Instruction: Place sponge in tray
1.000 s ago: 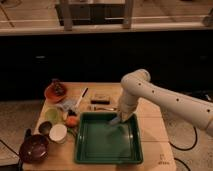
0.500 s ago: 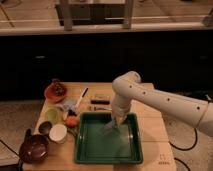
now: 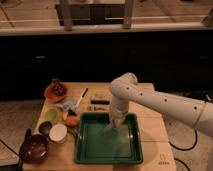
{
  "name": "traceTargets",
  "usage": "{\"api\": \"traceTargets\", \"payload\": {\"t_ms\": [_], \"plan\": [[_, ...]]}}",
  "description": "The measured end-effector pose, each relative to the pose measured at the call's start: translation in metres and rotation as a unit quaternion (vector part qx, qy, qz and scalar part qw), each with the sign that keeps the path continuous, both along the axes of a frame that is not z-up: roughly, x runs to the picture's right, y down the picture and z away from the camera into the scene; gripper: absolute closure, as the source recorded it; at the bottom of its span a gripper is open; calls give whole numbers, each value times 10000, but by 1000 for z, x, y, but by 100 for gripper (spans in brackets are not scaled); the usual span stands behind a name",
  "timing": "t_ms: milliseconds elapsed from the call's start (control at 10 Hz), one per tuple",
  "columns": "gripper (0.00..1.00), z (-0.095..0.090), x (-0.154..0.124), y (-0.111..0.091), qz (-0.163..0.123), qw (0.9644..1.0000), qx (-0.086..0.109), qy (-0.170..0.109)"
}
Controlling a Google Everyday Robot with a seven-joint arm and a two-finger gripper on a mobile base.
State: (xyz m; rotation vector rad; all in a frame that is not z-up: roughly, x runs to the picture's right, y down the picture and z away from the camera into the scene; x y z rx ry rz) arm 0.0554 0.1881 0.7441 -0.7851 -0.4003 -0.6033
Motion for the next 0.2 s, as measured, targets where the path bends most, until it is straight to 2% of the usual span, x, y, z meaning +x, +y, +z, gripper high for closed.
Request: {"api": "traceTargets", "payload": {"t_ms": [200], "plan": [[99, 0, -4, 3, -82, 9999, -11, -71]]}}
